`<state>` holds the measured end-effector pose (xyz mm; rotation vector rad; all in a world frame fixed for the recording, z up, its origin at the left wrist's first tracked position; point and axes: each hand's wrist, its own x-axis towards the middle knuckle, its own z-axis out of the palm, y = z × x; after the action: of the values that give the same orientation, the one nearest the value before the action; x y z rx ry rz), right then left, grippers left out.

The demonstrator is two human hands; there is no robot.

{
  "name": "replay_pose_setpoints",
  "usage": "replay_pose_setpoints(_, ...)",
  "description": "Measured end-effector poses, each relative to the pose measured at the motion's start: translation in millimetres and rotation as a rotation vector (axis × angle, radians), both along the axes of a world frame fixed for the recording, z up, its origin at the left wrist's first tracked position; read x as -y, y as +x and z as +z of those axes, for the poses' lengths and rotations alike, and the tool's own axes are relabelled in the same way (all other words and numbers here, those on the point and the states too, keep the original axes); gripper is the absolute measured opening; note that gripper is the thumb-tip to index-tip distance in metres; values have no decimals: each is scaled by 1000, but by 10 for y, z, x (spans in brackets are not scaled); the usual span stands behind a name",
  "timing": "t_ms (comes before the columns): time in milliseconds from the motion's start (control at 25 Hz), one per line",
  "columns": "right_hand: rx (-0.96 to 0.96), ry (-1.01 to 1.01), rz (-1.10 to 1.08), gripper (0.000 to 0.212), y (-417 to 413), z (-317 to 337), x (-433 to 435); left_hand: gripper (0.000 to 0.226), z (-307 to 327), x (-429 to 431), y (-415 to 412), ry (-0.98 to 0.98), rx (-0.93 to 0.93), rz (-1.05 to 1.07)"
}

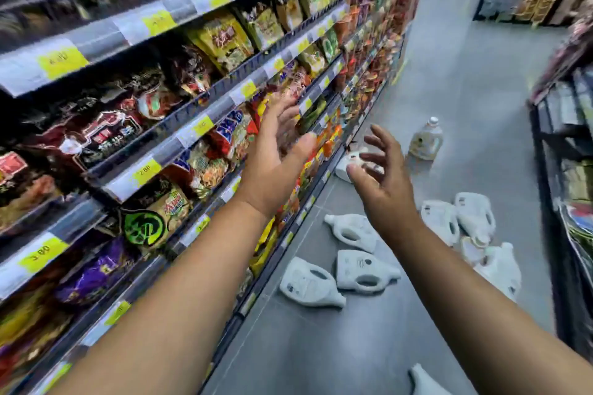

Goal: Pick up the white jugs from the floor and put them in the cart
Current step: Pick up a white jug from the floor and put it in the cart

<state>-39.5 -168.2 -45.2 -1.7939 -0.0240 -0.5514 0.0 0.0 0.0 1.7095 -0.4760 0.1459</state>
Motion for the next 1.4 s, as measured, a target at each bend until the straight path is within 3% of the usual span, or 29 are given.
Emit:
replay_pose_setpoints(360, -268, 82, -143, 61, 645, -1179, 256, 58, -1357, 322, 918, 122, -254, -43)
replay_pose_setpoints(480, -361, 167, -254, 65, 850, -1549, 240, 74, -1764, 380, 1259, 162, -347, -99)
replay_pose_setpoints(840, -529, 440, -626, 61, 1095, -3029, 42, 82, -3377, 378, 1969, 365, -526, -258)
replay_pose_setpoints(1000, -616, 517, -681, 53, 1093, -4091, -71, 82, -4475, 356, 2065, 504, -532, -308)
replay_pose_setpoints(1400, -792, 564, -715, 62, 1018, -7111, -483, 76, -7436, 368, 2319, 785, -441, -439)
